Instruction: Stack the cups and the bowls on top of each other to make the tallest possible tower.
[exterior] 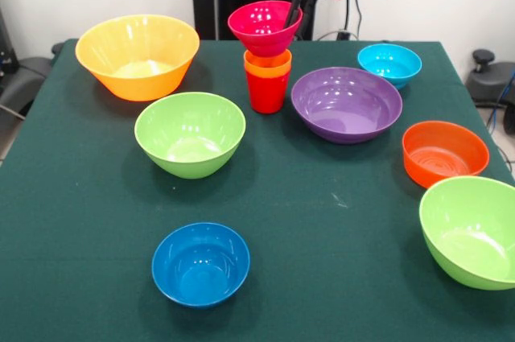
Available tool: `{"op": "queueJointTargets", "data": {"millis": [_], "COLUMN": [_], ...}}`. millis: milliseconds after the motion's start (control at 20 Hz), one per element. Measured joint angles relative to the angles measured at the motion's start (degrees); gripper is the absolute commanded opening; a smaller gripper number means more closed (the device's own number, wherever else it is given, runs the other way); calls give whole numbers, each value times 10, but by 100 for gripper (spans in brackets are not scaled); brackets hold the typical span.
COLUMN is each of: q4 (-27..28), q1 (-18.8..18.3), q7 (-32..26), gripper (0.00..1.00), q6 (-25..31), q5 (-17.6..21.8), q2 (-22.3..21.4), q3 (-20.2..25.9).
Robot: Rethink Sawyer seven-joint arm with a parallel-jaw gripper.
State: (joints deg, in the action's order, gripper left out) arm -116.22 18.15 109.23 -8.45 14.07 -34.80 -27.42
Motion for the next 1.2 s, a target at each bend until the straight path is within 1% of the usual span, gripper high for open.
{"op": "queueJointTargets", "data": {"millis": [400, 600, 1000, 1200], "q4": [-4, -7, -11, -11], "q1": [0, 0, 0, 0], "q7": [19, 25, 27, 27], "gripper": [0, 0, 0, 0], "q6": [-29, -59, -91, -97], "q5": [0, 0, 0, 0], "q2": [15, 29, 42, 48], "q3": [2, 2, 2, 1]}}
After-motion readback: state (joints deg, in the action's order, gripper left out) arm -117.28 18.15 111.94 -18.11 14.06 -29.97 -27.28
